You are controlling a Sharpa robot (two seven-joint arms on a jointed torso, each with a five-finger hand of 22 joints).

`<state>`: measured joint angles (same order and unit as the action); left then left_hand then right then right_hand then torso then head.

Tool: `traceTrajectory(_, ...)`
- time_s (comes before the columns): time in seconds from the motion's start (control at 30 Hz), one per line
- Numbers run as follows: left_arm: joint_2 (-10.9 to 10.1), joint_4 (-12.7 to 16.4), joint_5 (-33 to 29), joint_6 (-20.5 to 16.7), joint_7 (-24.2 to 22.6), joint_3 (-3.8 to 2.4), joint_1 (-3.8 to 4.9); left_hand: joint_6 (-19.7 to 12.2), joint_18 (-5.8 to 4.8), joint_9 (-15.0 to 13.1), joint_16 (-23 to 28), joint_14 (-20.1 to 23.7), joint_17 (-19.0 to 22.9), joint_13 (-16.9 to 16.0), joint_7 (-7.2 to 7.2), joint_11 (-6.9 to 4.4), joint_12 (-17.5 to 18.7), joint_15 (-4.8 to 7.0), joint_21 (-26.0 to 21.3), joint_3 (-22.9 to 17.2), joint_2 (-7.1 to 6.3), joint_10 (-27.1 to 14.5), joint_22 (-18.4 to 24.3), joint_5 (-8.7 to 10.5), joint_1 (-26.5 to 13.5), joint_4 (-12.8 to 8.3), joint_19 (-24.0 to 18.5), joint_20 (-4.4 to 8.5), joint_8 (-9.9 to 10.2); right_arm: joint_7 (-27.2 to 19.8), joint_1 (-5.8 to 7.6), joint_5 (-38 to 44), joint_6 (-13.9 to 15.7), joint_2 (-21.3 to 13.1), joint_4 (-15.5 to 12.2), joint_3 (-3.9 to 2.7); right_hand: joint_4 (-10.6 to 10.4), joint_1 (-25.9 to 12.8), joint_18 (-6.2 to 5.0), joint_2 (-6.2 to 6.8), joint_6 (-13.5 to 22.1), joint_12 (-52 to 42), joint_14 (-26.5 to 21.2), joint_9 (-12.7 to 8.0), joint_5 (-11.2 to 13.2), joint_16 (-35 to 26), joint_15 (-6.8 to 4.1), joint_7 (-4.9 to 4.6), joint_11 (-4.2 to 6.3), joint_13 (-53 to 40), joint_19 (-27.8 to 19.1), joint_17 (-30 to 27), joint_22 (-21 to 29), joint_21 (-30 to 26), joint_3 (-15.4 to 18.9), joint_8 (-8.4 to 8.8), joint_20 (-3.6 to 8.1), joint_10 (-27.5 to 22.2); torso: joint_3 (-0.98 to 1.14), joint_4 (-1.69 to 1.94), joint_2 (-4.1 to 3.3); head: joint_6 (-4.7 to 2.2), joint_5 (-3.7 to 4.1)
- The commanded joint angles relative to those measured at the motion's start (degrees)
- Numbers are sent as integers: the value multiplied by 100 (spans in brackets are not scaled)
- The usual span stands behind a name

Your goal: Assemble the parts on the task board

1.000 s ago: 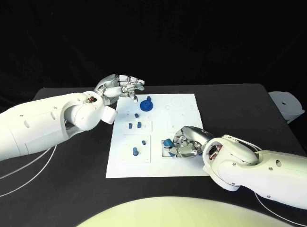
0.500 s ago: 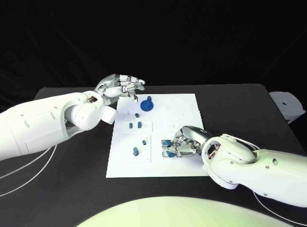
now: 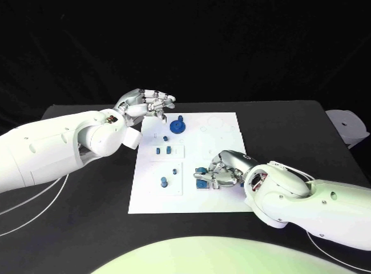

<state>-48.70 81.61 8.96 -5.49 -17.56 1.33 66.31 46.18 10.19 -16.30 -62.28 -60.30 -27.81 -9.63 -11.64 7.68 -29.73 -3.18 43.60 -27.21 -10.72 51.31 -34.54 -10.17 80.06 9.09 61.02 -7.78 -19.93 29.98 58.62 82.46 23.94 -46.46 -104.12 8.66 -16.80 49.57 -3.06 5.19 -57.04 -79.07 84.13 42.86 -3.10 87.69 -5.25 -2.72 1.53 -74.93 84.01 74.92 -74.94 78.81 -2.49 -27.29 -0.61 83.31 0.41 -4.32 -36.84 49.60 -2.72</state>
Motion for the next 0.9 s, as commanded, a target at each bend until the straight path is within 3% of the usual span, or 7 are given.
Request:
traceTrajectory(0.03, 2, 19, -27, 89, -19, -4, 3, -41, 36, -7, -19, 26, 8, -7, -11, 3, -40, -5, -22, -13, 17, -23, 7, -17, -13, 33, 25, -31, -32, -89, -3, 212, 207, -60, -89, 1, 1, 147, 46, -117, 50, 26, 483, -7, 2, -3, 1, 5, -6, -487, 327, 992, -732, -11, 75, -47, -7, -34, 3, 4, 0, 3, 10)
traceTrajectory(0.1, 1, 20, -27, 92, -19, -4, 3, -41, 36, -7, -19, 26, 8, -7, -11, 3, -40, -5, -22, -13, 17, -23, 7, -17, -13, 33, 25, -31, -32, -144, -4, 225, 260, -115, -150, 1, 6, 267, 49, -166, 45, 12, 484, -10, -19, -2, 2, 6, -3, -503, 332, 996, -743, 1, 100, -58, -8, -21, 2, 4, 1, -2, 10)
traceTrajectory(0.2, -6, 19, -27, 92, -17, -4, 3, -41, 36, -7, -19, 26, 8, -7, -11, 3, -40, -5, -22, -13, 17, -23, 7, -17, -13, 33, 25, -31, -32, -287, -5, 227, 316, -242, -279, 1, 41, 805, 60, -248, 34, -33, 491, -24, -272, 10, -9, 21, 8, -557, 349, 1024, -784, 47, 142, -89, -2, 21, 1, 0, 4, 3, 2)
traceTrajectory(0.23, -11, 18, -26, 90, -17, -4, 3, -41, 36, -7, -19, 26, 8, -7, -11, 3, -40, -5, -22, -13, 17, -23, 7, -17, -13, 33, 25, -31, -32, -367, -5, 221, 302, -315, -348, 1, 77, 1185, 64, -263, 29, -67, 496, -37, -362, 19, -16, 31, 19, -596, 356, 1044, -802, 65, 134, -103, 6, 49, 1, -6, 6, 4, -4)
traceTrajectory(0.3, -14, 18, -26, 90, -17, -4, 3, -41, 36, -7, -19, 26, 8, -7, -11, 3, -40, -5, -22, -13, 17, -23, 7, -17, -13, 33, 25, -31, -32, -438, -5, 212, 249, -384, -413, 0, 83, 1447, 68, -266, 24, -89, 497, -53, -356, 21, -22, 38, 25, -622, 361, 1049, -817, 80, 138, -109, 11, 67, -3, -9, 7, 4, -6)
traceTrajectory(0.37, -16, 18, -26, 87, -16, -4, 3, -41, 36, -7, -19, 26, 8, -7, -11, 3, -40, -5, -22, -13, 17, -23, 7, -17, -13, 33, 25, -31, -32, -479, -6, 199, 187, -425, -453, 1, 132, 1783, 72, -256, 22, -104, 499, -79, -117, 27, -26, 39, 28, -643, 366, 1063, -833, 94, 91, -108, 15, 81, -3, -11, 8, 8, -7)
traceTrajectory(0.9, -7, 11, -25, 87, -12, -4, 3, -41, 36, -7, -19, 26, 8, -7, -11, 3, -40, -5, -22, -13, 17, -23, 7, -17, -13, 33, 25, -31, -32, -474, -9, 172, -120, -354, -311, 1, 132, 2033, 75, -238, 2, -126, 501, -113, -158, 31, -29, 45, 33, -672, 370, 1072, -847, 105, 57, -108, 18, 99, -2, 7, -2, 15, 8)
